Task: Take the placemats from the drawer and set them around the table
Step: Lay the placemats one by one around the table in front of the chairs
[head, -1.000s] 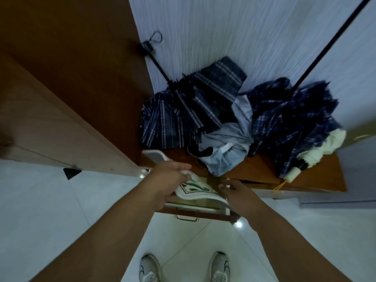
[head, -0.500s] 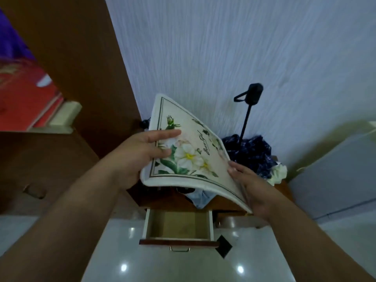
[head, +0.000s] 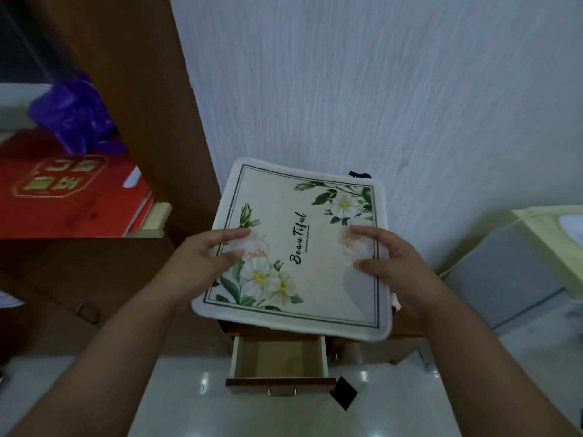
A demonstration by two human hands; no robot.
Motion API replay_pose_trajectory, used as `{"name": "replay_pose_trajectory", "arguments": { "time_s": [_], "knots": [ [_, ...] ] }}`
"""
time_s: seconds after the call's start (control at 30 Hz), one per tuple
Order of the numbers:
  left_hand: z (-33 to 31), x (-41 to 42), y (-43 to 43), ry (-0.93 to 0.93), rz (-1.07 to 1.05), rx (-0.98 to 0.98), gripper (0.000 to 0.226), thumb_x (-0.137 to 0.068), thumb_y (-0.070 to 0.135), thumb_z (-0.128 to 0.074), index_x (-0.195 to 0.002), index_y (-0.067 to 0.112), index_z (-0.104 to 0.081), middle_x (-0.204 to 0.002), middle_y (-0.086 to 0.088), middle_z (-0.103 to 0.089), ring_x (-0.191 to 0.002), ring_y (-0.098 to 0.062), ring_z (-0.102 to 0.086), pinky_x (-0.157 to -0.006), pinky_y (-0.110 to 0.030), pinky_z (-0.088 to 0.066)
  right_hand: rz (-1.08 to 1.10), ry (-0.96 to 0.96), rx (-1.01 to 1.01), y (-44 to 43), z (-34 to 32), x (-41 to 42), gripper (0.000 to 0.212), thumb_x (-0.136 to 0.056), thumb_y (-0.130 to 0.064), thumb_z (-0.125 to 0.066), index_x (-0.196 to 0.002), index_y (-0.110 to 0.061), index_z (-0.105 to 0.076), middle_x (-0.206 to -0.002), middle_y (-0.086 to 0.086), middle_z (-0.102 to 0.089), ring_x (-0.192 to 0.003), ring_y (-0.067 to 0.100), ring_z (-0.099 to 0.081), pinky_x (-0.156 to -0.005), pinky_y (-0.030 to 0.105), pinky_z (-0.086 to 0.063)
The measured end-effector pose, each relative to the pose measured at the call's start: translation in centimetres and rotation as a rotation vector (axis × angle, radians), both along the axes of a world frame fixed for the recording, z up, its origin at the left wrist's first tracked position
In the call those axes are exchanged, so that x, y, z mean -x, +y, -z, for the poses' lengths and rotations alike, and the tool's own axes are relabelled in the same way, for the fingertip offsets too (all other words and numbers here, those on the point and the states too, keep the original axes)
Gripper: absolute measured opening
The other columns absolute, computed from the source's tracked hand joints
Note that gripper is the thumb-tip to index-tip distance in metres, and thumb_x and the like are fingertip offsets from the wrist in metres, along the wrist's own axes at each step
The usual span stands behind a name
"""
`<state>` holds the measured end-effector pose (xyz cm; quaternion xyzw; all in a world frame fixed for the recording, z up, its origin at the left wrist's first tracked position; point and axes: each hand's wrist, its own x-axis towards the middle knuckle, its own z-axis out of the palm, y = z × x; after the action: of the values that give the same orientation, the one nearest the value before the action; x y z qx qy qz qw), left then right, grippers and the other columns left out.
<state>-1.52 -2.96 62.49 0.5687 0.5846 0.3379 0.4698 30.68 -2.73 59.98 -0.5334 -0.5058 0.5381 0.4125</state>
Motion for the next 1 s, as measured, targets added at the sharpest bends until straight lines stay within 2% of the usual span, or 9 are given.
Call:
{"name": "replay_pose_trajectory", "arguments": {
  "time_s": [0.07, 0.13, 0.2, 0.27, 0.47, 0.63, 0.77, 0.87, 1.0],
  "knots": [
    [-0.3, 0.4, -0.8, 0.004, 0.032, -0.027, 0.049, -0.090, 0.013, -0.069, -0.127, 0.045, -0.062, -0.138, 0.014, -0.056, -0.128, -0.011, -0.053, -0.106, -0.038, -0.046, 0.025, -0.110, -0.041, -0.7, -1.1, 0.4, 0.041, -0.083, -0.012, -0.073, -0.114, -0.039, -0.068, -0.129, -0.011, -0.061, -0.113, 0.009, -0.060, -0.098, 0.036, -0.051],
    [-0.5, 0.6, -1.4, -0.053, 0.018, -0.007, 0.055, -0.089, 0.006, -0.068, -0.128, 0.044, -0.062, -0.137, 0.011, -0.059, -0.125, -0.015, -0.057, -0.103, -0.045, -0.049, 0.050, -0.265, -0.090, -1.0, -1.7, 0.7, 0.041, -0.086, -0.023, -0.071, -0.122, -0.040, -0.063, -0.129, -0.016, -0.058, -0.105, -0.002, -0.059, -0.090, 0.018, -0.052],
    [-0.8, 0.4, -2.0, -0.115, -0.038, 0.007, 0.050, -0.089, 0.000, -0.066, -0.123, 0.037, -0.067, -0.129, 0.002, -0.066, -0.112, -0.020, -0.066, -0.095, -0.048, -0.055, 0.069, -0.353, -0.133, -1.2, -2.2, 1.0, 0.048, -0.089, -0.020, -0.068, -0.133, -0.035, -0.056, -0.124, -0.019, -0.054, -0.091, -0.013, -0.053, -0.071, -0.003, -0.043],
    [-1.2, -0.2, -2.8, -0.121, -0.101, -0.019, 0.040, -0.090, 0.002, -0.066, -0.118, 0.030, -0.070, -0.123, -0.003, -0.069, -0.102, -0.022, -0.071, -0.087, -0.048, -0.059, 0.073, -0.383, -0.157, -1.4, -2.4, 0.9, 0.050, -0.091, -0.017, -0.065, -0.137, -0.033, -0.052, -0.121, -0.017, -0.053, -0.089, -0.011, -0.052, -0.065, -0.009, -0.036],
    [-1.5, -1.6, -5.3, -0.108, -0.204, 0.005, 0.044, -0.096, 0.004, -0.055, -0.121, 0.038, -0.067, -0.131, 0.006, -0.061, -0.111, -0.015, -0.066, -0.092, -0.042, -0.057, -0.065, -0.425, -0.214, -0.9, -3.7, -0.2, 0.047, -0.091, -0.020, -0.065, -0.135, -0.035, -0.054, -0.123, -0.016, -0.054, -0.106, -0.001, -0.052, -0.073, -0.008, -0.037],
    [-0.3, -2.5, -9.7, 0.025, -0.382, 0.006, 0.035, -0.092, 0.024, -0.068, -0.122, 0.041, -0.067, -0.131, 0.013, -0.055, -0.114, -0.009, -0.062, -0.095, -0.037, -0.056, -0.249, -0.394, -0.224, 0.6, -3.6, 1.1, 0.046, -0.090, -0.022, -0.066, -0.133, -0.038, -0.056, -0.131, -0.017, -0.054, -0.115, 0.003, -0.053, -0.101, 0.021, -0.043],
    [0.3, -1.4, -15.4, 0.039, -0.592, 0.041, 0.046, -0.089, 0.020, -0.071, -0.128, 0.043, -0.061, -0.132, 0.013, -0.054, -0.114, -0.013, -0.062, -0.089, -0.034, -0.058, -0.436, -0.405, -0.256, 0.1, -3.0, 5.1, 0.046, -0.091, -0.021, -0.065, -0.134, -0.035, -0.055, -0.126, -0.019, -0.050, -0.111, -0.001, -0.049, -0.081, -0.005, -0.034],
    [0.0, 0.4, -20.9, 0.032, -0.753, 0.074, 0.046, -0.091, 0.020, -0.068, -0.129, 0.045, -0.060, -0.131, 0.015, -0.055, -0.108, -0.013, -0.065, -0.083, -0.033, -0.060, -0.591, -0.406, -0.300, -1.6, -2.8, 9.4, 0.046, -0.090, -0.021, -0.066, -0.133, -0.036, -0.056, -0.128, -0.019, -0.051, -0.109, -0.002, -0.052, -0.088, 0.003, -0.037],
    [-0.4, 3.1, -29.4, 0.000, -0.996, 0.056, 0.043, -0.091, 0.019, -0.068, -0.125, 0.044, -0.063, -0.130, 0.012, -0.059, -0.102, -0.013, -0.068, -0.083, -0.037, -0.061, -0.813, -0.354, -0.322, -5.8, -3.4, 16.5, 0.045, -0.090, -0.015, -0.067, -0.130, -0.034, -0.060, -0.126, -0.019, -0.054, -0.099, -0.011, -0.054, -0.079, 0.000, -0.040]
  ]
}}
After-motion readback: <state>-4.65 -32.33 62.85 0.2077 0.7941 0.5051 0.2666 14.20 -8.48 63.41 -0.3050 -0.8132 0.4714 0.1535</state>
